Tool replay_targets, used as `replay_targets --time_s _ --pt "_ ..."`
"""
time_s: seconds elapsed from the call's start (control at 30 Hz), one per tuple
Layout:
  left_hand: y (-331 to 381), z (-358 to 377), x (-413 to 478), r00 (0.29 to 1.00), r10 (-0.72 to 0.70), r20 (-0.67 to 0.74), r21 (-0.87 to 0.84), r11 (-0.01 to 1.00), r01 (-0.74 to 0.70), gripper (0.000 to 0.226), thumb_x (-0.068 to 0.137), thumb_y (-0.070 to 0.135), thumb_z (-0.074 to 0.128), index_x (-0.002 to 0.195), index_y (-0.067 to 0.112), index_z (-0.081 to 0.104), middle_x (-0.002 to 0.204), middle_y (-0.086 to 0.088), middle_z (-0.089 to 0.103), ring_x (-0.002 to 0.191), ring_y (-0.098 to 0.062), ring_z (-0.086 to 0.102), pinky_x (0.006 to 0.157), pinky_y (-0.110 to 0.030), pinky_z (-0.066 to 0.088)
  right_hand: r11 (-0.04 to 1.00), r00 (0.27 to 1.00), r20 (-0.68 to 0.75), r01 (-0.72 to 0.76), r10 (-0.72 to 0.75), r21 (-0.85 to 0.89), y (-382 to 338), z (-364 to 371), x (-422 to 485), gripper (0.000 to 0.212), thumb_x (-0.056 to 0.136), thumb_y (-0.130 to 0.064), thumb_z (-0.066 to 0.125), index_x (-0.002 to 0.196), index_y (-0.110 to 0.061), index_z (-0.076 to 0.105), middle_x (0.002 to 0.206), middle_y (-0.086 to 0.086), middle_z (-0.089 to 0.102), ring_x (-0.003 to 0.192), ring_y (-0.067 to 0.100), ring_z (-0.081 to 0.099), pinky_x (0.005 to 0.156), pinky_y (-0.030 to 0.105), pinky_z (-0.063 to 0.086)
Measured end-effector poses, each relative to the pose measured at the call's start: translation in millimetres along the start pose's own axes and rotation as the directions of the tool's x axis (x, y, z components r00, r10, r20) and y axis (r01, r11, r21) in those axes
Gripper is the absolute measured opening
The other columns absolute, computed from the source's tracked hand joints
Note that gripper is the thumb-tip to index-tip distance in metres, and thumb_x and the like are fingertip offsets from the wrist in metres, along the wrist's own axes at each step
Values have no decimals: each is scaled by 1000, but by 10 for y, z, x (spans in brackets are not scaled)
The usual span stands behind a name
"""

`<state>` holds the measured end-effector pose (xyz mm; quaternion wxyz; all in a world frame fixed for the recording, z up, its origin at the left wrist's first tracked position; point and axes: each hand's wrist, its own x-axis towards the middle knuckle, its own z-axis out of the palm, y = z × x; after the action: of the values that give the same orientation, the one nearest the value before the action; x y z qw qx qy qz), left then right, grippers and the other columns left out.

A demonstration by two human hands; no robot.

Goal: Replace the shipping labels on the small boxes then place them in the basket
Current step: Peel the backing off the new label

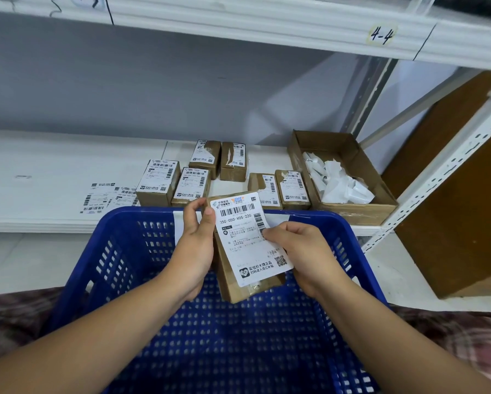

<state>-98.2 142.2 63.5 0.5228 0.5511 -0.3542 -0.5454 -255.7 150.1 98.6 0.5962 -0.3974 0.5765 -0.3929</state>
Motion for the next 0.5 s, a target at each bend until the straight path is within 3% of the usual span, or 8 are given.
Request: replay_targets --time_s 0.13,0.3,0.5 --pt "9 -11 19 1000 1 -9 -10 1000 -2 23 100 42 32 121 35 40 87 10 71 96 -21 65 82 -46 51 999 999 20 37 -37 -19 2 -2 13 23 90 -8 65 68 -4 60 71 11 72 61 19 69 52 23 51" --pt "26 -6 18 1000 3 -2 30 1000 -3 25 98 46 32 122 38 38 89 10 71 95 -19 66 87 -54 52 997 999 -5 48 -49 -53 50 -4 50 20 90 -10 66 72 -3 63 84 18 74 71 25 70 60 27 54" --pt "62 -12 -15 997 -9 72 21 1000 8 29 95 40 46 123 39 37 91 7 74 89 -13 69 85 -50 54 999 999 -7 36 -36 -15 39 -8 52 22 91 -9 66 69 -5 62 78 13 73 68 20 71 57 25 54"
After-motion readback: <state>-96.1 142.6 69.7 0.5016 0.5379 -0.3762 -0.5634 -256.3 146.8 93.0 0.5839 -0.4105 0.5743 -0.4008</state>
